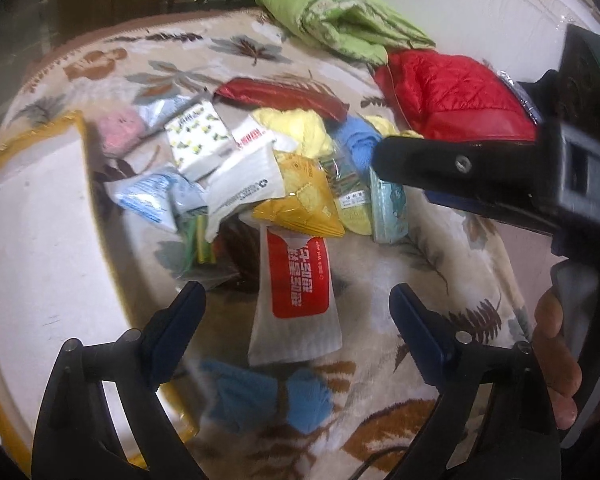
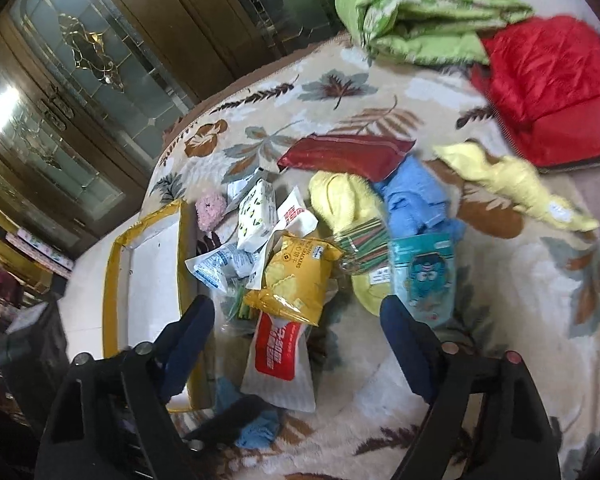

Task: Organize soft objects
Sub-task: 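Grasp the white red-labelled packet with left tool while right tool grasps the yellow packet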

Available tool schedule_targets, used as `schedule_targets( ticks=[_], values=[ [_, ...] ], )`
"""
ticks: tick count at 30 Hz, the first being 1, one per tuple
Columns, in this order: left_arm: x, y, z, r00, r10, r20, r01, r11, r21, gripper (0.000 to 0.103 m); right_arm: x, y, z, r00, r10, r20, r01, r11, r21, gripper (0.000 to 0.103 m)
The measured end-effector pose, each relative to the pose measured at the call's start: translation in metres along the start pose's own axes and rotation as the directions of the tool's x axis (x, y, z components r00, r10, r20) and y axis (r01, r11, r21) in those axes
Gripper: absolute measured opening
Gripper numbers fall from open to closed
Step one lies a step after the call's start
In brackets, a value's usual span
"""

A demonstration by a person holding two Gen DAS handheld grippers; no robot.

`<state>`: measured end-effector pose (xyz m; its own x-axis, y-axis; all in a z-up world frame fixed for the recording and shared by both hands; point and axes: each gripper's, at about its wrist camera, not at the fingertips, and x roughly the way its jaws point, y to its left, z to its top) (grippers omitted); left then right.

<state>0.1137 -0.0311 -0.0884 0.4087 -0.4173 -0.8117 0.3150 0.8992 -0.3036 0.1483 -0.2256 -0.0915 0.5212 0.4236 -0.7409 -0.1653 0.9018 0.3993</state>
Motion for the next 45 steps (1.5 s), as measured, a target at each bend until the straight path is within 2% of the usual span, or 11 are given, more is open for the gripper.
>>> schedule_targets(
  ticks=[10, 11, 13, 15, 20, 23, 24, 25, 30, 31, 45],
  values=[
    [0.032, 0.008, 0.001, 0.998, -0.019, -0.066, 0.015, 0.998, -0.058, 0.079, 0.045, -0.012, 0.012, 0.992, 0.059, -0.11, -0.053, 0.997, 0.061, 0.071],
    [0.035, 0.008, 0.001, 0.997, 0.0, -0.071, -0.004, 0.999, -0.051, 0.074, 0.048, -0.012, 0.013, 0.991, 0.065, -0.117, -0.057, 0.996, 0.069, 0.07],
    [0.041, 0.011, 0.0, 0.995, -0.01, -0.096, 0.004, 0.998, -0.057, 0.053, 0.056, -0.014, 0.014, 0.989, 0.073, -0.129, -0.064, 0.995, 0.078, 0.062],
    [0.04, 0.015, -0.001, 0.995, -0.056, -0.086, 0.049, 0.995, -0.083, 0.048, 0.06, -0.014, 0.015, 0.987, 0.078, -0.138, -0.067, 0.994, 0.083, 0.057],
    [0.037, 0.014, 0.0, 0.996, -0.055, -0.075, 0.05, 0.996, -0.073, 0.044, 0.07, -0.02, 0.016, 0.98, 0.125, -0.157, -0.106, 0.987, 0.124, 0.056],
    [0.035, 0.018, -0.002, 0.995, -0.074, -0.064, 0.068, 0.994, -0.087, 0.042, 0.064, -0.022, 0.015, 0.978, 0.137, -0.154, -0.117, 0.984, 0.131, 0.047],
    [0.036, 0.019, -0.004, 0.995, -0.083, -0.06, 0.076, 0.992, -0.099, 0.041, 0.063, -0.021, 0.015, 0.979, 0.133, -0.154, -0.114, 0.985, 0.129, 0.031],
    [0.035, 0.021, -0.005, 0.994, -0.094, -0.056, 0.088, 0.99, -0.11, 0.041, 0.06, -0.021, 0.014, 0.978, 0.14, -0.154, -0.121, 0.985, 0.125, 0.025],
    [0.027, 0.026, -0.009, 0.992, -0.116, -0.039, 0.109, 0.984, -0.139, 0.038, 0.052, -0.023, 0.011, 0.98, 0.154, -0.129, -0.137, 0.982, 0.133, 0.021],
    [0.024, 0.026, -0.01, 0.993, -0.117, -0.034, 0.111, 0.984, -0.14, 0.037, 0.051, -0.024, 0.011, 0.978, 0.166, -0.125, -0.148, 0.979, 0.137, 0.015],
    [-0.02, 0.032, -0.012, 0.986, -0.161, 0.031, 0.164, 0.969, -0.184, 0.036, -0.009, -0.015, 0.011, 0.986, 0.164, 0.018, -0.165, 0.98, 0.112, 0.007]
  ],
)
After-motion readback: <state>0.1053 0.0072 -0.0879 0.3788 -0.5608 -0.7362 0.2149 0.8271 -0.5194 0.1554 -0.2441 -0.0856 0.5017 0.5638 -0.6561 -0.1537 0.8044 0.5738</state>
